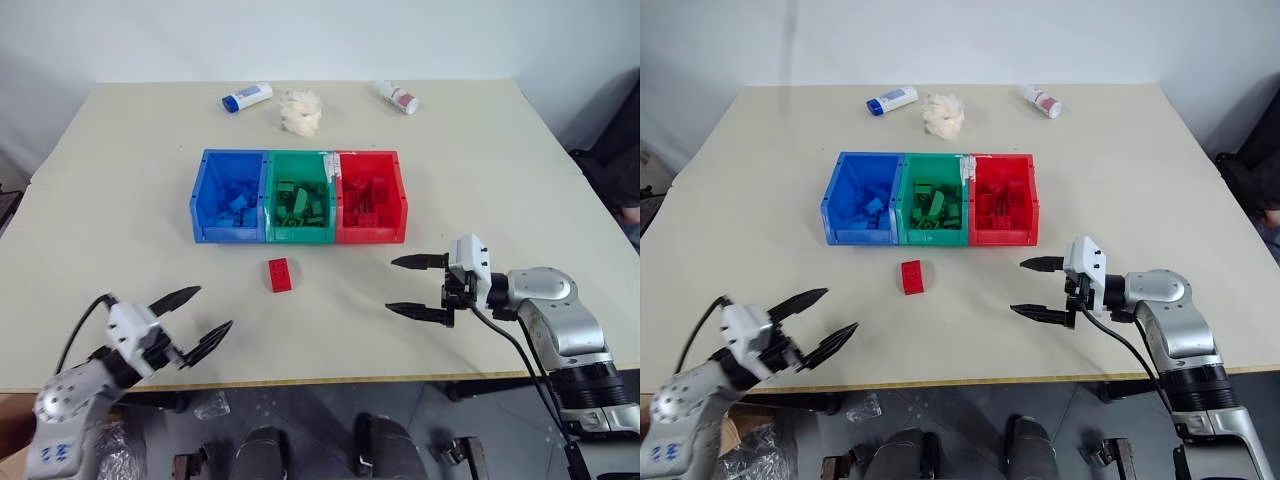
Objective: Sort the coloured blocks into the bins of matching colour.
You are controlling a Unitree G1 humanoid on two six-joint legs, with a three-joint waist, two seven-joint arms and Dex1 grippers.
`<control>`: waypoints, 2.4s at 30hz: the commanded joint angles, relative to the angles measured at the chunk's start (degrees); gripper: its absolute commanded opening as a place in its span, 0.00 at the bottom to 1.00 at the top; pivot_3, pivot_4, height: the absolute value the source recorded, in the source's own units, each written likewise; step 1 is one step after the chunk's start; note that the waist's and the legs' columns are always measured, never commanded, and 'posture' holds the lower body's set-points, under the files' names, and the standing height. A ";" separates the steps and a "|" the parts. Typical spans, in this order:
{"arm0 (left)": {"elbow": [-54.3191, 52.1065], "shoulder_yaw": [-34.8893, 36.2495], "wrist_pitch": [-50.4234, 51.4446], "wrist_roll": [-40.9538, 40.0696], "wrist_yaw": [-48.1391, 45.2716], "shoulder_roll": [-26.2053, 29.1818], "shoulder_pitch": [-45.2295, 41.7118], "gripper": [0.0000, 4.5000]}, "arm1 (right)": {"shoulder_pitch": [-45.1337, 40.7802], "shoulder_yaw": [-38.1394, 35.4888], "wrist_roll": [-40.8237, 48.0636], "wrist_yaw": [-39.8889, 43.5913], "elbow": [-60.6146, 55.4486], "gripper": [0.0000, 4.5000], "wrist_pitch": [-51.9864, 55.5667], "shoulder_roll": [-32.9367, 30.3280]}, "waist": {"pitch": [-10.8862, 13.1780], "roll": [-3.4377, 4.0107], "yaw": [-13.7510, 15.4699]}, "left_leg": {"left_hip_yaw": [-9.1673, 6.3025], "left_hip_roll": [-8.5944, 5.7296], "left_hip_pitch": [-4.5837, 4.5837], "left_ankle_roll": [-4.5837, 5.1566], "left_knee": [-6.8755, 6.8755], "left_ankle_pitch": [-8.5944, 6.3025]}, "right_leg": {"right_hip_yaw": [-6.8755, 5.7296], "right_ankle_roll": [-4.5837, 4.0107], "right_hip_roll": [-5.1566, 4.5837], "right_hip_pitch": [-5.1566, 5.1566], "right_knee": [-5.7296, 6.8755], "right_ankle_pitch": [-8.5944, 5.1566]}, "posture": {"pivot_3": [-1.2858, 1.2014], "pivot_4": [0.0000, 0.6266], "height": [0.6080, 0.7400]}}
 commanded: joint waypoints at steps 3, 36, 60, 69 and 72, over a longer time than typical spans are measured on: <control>-4.45 -6.65 8.45 5.15 9.10 -2.44 -4.96 1.00 | 1.56 -1.84 1.11 -2.06 -3.86 0.99 -1.22 0.50 | 0.00 -0.01 0.20 | 0.02 0.00 0.01 -0.01 0.00 0.00 | 0.01 0.00 0.00 0.00 0.00 0.00 | 0.52 0.24 1.00; -2.78 -20.50 27.56 17.51 23.53 -10.78 -16.69 0.33 | 6.96 -2.43 2.35 -7.33 -11.27 1.00 -0.20 1.13 | -0.01 -0.01 1.05 | -0.03 -0.02 0.06 -0.02 0.09 0.04 | 0.02 0.01 0.01 0.09 0.02 0.01 | 0.52 0.24 1.00; 26.27 -23.10 -4.10 15.18 7.84 -19.99 -42.56 0.33 | 16.87 -13.47 10.43 -20.34 -23.06 1.00 3.97 5.38 | 0.00 -0.01 2.42 | -0.04 -0.07 -0.01 0.02 0.19 0.05 | -0.01 0.06 0.02 0.13 -0.04 0.04 | 0.52 0.24 1.00; 68.27 -17.82 -19.06 17.05 12.37 -26.95 -71.02 0.62 | 21.15 -13.55 9.05 -26.99 -29.42 1.00 3.37 8.16 | 0.03 -0.07 2.24 | -0.04 -0.13 -0.22 0.19 0.16 0.08 | -0.08 0.24 0.03 0.18 -0.58 0.14 | 0.52 0.24 1.00; 70.00 -17.18 -20.48 17.09 10.08 -26.20 -71.29 0.81 | 21.47 -13.87 9.14 -27.80 -29.97 1.00 3.59 7.89 | 0.02 -0.06 1.90 | -0.01 -0.16 -0.09 0.24 0.01 0.03 | -0.05 0.33 0.03 0.23 -0.64 0.20 | 0.52 0.24 1.00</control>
